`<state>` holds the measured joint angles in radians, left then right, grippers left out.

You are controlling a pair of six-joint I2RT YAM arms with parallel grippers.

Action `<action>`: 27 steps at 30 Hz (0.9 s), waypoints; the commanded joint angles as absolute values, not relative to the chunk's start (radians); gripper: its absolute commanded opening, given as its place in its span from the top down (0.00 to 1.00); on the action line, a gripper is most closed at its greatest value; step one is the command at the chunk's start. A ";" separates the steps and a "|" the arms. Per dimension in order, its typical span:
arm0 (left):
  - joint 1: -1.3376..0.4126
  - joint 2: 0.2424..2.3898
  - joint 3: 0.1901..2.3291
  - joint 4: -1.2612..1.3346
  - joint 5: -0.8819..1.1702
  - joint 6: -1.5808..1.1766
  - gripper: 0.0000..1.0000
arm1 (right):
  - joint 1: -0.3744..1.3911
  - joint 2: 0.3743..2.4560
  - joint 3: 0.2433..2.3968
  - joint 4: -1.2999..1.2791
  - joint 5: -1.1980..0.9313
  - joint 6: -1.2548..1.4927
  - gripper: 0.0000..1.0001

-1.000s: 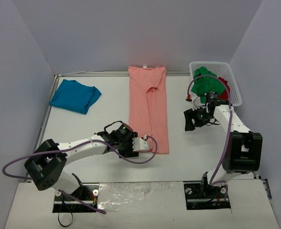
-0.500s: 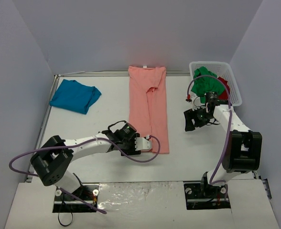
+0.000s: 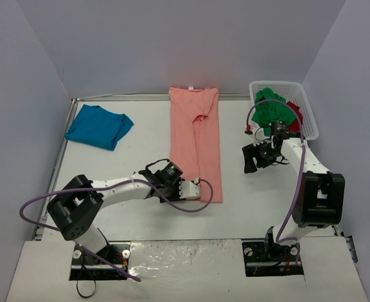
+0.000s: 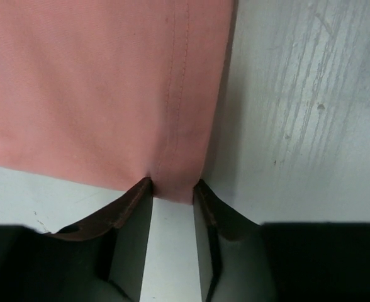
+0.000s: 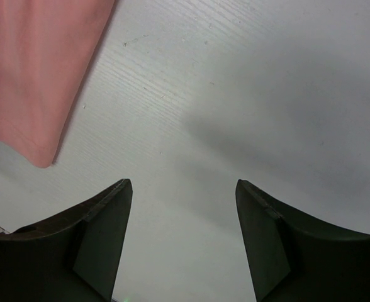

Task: Fold and stack the t-shirts
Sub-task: Grab the bottom of the folded rectangular tshirt with both arms

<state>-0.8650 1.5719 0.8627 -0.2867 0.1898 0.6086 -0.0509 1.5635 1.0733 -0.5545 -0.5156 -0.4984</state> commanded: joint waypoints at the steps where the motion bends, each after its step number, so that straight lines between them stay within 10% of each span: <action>1: -0.871 1.589 0.902 -0.333 0.189 0.603 0.73 | -0.052 1.565 1.071 -0.566 -0.508 -0.497 0.37; 6: -0.871 1.598 0.922 -0.365 0.221 0.606 0.97 | -0.051 1.557 1.068 -0.565 -0.514 -0.499 0.37; 27: -0.850 1.643 1.034 -0.518 0.416 0.574 0.98 | 0.046 1.253 1.040 -0.609 -0.612 -0.686 0.44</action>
<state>-0.8612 1.6257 0.9821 -0.4385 0.3489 0.5865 0.0063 1.3148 1.0626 -0.5735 -0.6258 -0.6155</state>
